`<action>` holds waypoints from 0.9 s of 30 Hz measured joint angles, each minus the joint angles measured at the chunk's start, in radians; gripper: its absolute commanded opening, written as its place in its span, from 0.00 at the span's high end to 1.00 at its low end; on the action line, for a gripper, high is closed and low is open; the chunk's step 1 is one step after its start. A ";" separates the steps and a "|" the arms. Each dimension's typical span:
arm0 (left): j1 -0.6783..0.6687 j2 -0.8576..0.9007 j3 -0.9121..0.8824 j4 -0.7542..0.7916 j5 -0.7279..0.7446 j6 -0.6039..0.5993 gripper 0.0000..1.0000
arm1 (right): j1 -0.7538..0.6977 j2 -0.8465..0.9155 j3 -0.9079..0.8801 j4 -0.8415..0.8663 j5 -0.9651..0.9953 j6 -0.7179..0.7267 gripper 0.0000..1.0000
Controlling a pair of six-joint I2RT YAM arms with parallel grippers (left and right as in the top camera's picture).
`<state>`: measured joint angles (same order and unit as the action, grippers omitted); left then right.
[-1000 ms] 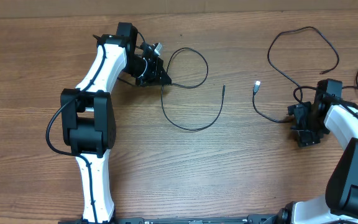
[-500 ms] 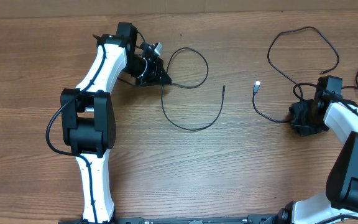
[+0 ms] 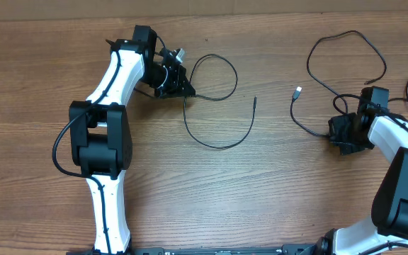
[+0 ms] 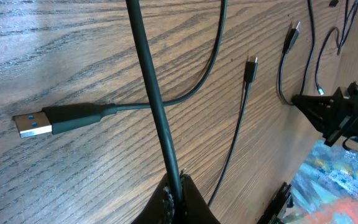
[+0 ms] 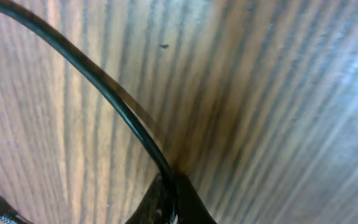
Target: Untangle cables
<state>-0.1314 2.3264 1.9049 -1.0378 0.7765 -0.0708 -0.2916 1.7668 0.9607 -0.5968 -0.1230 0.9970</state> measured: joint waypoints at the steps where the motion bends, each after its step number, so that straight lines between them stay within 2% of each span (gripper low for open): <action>1: 0.000 0.000 0.000 0.000 0.000 0.000 0.95 | 0.000 0.001 0.000 0.007 -0.001 0.000 0.96; 7: 0.000 0.000 0.000 0.000 0.000 0.000 0.95 | 0.002 0.014 0.003 0.074 -0.004 -0.043 0.96; 13: 0.000 0.000 0.000 0.002 0.000 0.000 0.95 | -0.035 0.039 0.130 0.014 0.006 -0.156 0.96; 19: 0.000 0.000 0.000 0.002 0.000 -0.001 0.94 | -0.063 0.039 0.370 -0.026 0.127 -0.312 0.96; 27: 0.000 0.000 0.000 0.003 0.000 -0.029 0.94 | -0.094 0.049 0.405 0.108 0.278 -0.509 0.96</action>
<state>-0.1314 2.3264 1.9049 -1.0351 0.7765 -0.1001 -0.3855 1.8160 1.3655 -0.4885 0.1555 0.4877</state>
